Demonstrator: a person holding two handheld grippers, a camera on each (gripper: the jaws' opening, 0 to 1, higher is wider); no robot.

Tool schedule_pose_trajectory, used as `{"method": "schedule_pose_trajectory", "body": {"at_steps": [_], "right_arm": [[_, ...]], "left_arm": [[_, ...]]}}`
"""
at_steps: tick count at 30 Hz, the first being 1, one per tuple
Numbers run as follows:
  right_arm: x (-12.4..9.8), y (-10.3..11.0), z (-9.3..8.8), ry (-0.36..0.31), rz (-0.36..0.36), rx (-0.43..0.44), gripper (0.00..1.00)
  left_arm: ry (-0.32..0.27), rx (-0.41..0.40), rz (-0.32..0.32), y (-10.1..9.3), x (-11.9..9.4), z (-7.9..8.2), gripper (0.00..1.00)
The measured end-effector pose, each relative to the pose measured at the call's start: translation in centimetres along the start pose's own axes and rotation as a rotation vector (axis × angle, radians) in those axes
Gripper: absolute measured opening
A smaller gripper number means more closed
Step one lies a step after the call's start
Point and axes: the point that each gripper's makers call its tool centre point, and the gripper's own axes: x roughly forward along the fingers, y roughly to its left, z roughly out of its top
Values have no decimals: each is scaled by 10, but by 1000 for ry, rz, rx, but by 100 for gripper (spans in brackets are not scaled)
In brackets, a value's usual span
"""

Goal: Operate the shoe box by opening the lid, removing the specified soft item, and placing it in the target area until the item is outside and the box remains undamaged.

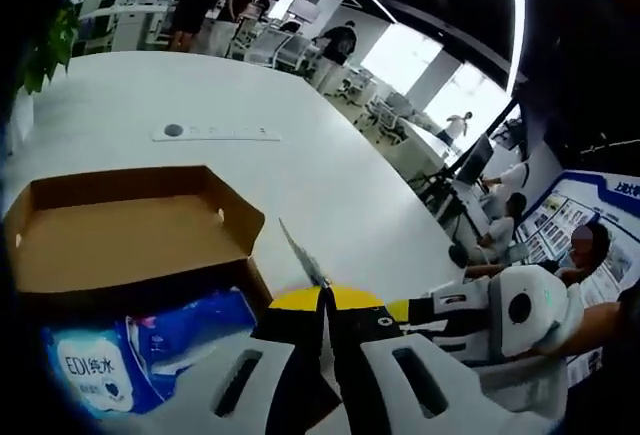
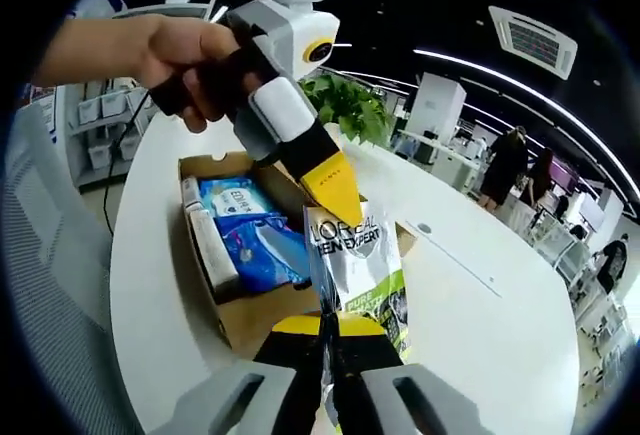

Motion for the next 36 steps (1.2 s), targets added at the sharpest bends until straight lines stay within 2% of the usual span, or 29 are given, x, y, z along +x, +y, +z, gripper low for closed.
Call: {"method": "schedule_pose_trajectory", "body": {"at_steps": [8, 17, 25, 31, 36], "right_arm": [[3, -1, -15, 26, 3, 0, 0], [5, -2, -24, 40, 10, 6, 0], [4, -4, -28, 35, 5, 33, 0], [4, -5, -28, 25, 13, 15, 0], [4, -5, -26, 16, 12, 19, 0]], "left_arm": [[26, -14, 3, 4, 12, -9, 0], [45, -26, 16, 11, 21, -16, 0], [47, -15, 16, 13, 25, -18, 1], [40, -4, 34, 19, 23, -20, 4], [24, 12, 53, 25, 18, -16, 5]]}}
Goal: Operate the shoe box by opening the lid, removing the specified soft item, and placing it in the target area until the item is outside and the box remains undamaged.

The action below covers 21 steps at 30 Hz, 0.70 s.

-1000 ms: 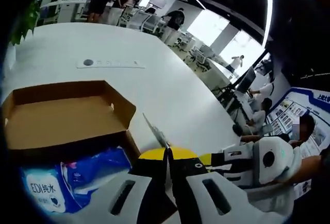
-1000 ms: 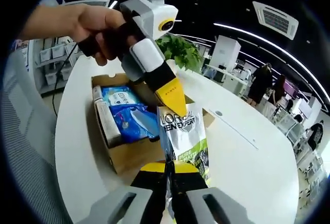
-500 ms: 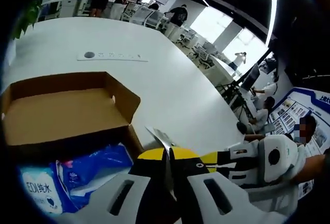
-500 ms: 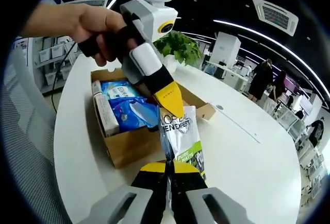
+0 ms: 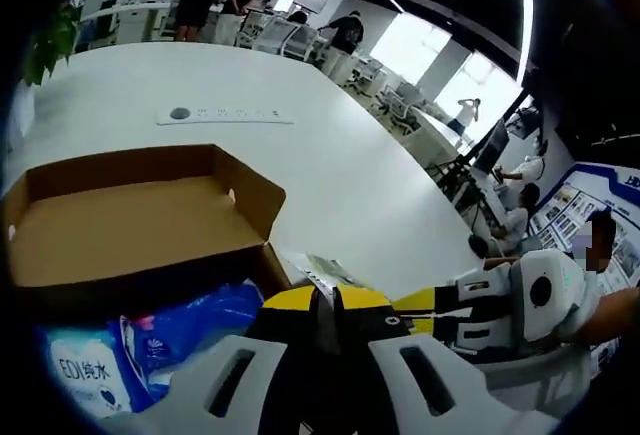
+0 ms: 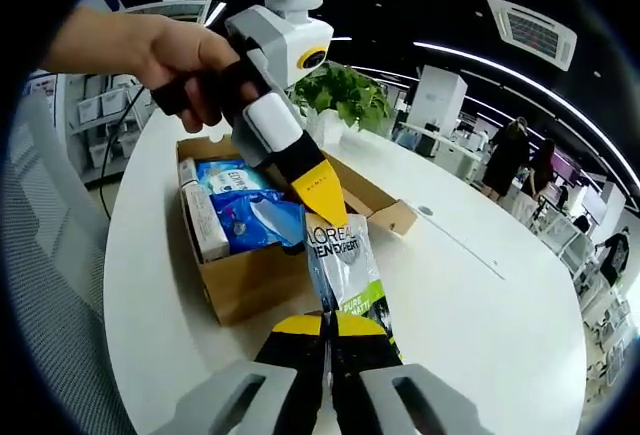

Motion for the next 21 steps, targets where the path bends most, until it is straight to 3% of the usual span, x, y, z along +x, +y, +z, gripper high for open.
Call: {"method": "schedule_pose_trajectory", "body": {"at_steps": [9, 21], "right_arm": [[-2, -5, 1, -12, -12, 4, 0], [-6, -9, -7, -12, -8, -2, 0]], "left_arm": [[-18, 13, 15, 7, -11, 4, 9], [-80, 40, 39, 19, -44, 8, 16]]}}
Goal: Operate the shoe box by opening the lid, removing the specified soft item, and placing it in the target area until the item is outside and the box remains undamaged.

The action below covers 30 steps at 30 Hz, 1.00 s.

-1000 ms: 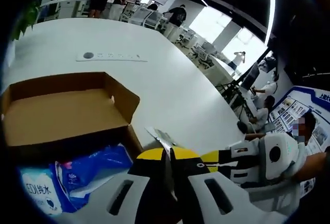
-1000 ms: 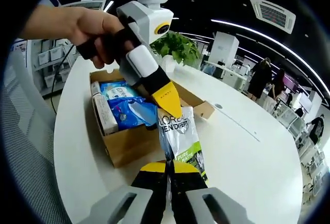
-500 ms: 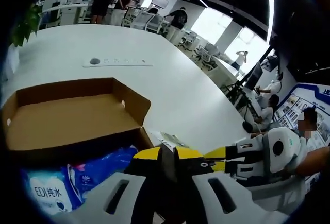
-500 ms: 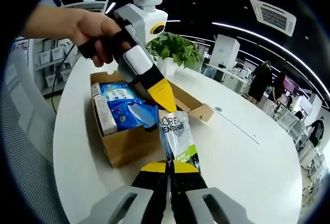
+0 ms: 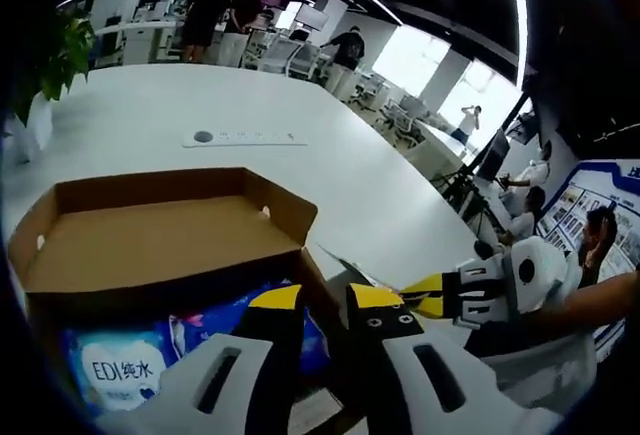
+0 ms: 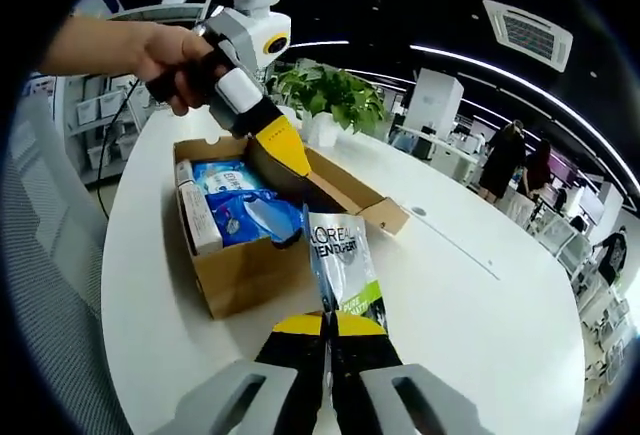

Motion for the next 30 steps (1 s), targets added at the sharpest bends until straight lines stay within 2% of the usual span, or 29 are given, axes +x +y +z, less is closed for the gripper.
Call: {"method": "schedule_pose_trajectory", "body": {"at_steps": [12, 19, 30], "right_arm": [[7, 2, -5, 20, 29, -57, 0], [12, 0, -12, 52, 52, -118, 0], [21, -5, -20, 85, 77, -182, 0]], "left_arm": [[-58, 24, 21, 14, -28, 5, 25], [-96, 42, 32, 24, -46, 5, 29], [-153, 39, 73, 48, -75, 1, 36]]}}
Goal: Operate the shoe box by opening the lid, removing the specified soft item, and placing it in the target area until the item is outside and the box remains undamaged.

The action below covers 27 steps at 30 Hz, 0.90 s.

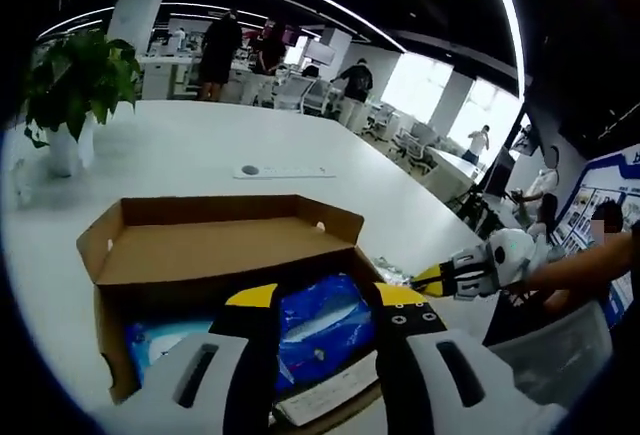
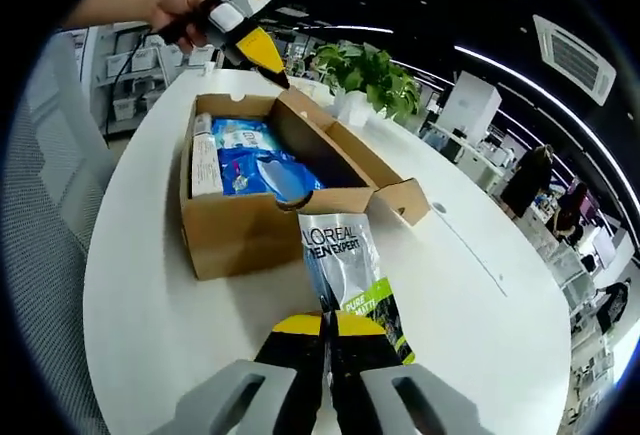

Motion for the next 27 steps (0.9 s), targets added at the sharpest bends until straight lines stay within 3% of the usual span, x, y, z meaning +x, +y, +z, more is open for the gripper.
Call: {"method": "schedule_pose_trajectory", "body": {"at_steps": [15, 27], "right_arm": [[13, -6, -15, 57, 19, -57, 0], [23, -12, -28, 103, 22, -68, 0]], "left_arm": [[-30, -14, 103, 45, -42, -9, 38], [-34, -17, 162, 66, -69, -15, 38]]}}
